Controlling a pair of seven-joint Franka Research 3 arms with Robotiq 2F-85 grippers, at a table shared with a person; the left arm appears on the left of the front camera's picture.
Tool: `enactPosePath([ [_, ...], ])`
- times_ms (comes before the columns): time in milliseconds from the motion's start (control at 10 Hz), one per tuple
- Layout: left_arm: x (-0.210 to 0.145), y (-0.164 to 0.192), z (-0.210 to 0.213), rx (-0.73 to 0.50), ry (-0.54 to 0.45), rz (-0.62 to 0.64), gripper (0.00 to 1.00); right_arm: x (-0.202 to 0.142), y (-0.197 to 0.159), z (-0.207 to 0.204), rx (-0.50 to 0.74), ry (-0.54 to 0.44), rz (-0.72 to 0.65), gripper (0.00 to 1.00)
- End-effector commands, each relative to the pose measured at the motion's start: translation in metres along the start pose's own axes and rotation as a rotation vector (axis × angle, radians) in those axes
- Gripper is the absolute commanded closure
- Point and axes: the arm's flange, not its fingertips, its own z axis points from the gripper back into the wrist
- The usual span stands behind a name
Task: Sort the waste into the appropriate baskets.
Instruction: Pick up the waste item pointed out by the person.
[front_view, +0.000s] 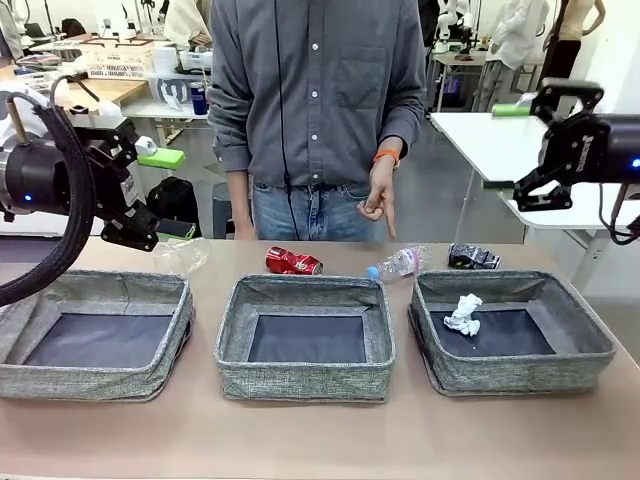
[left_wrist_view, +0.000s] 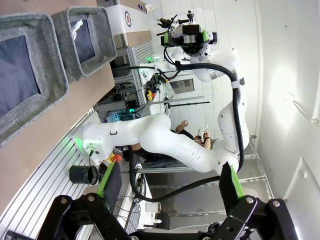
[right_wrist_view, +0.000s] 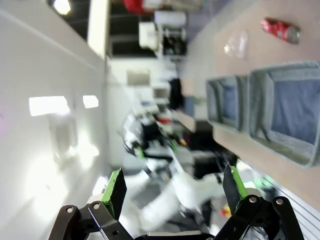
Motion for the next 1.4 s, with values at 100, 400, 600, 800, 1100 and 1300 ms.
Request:
enactPosePath([
  [100, -0.003, -0.001, -0.002, -0.023, -0.008, 0.006, 0.00, 0.019, -0.003, -0.055, -0.741, 0.616, 0.868, 0.00],
  [400, -0.003, -0.001, -0.002, -0.023, -0.008, 0.006, 0.00, 0.005, 0.013, -0.076, -0.585, 1.258, 1.450, 0.00],
  [600, -0.003, -0.001, -0.002, -0.023, -0.008, 0.006, 0.00, -0.008, 0.034, -0.075, -0.273, 1.377, 1.792, 0.00],
  [800, -0.003, -0.001, -0.002, -0.023, -0.008, 0.006, 0.00, -0.014, 0.047, -0.073, 0.202, 1.354, 2.165, 0.00],
  [1100, -0.003, -0.001, -0.002, -0.023, -0.008, 0.006, 0.00, -0.041, 0.046, -0.105, -0.975, 1.360, 1.875, 0.00],
  [1300, -0.003, -0.001, -0.002, -0.023, -0.008, 0.006, 0.00, -0.028, 0.059, -0.092, -0.723, 1.217, 1.048, 0.00],
])
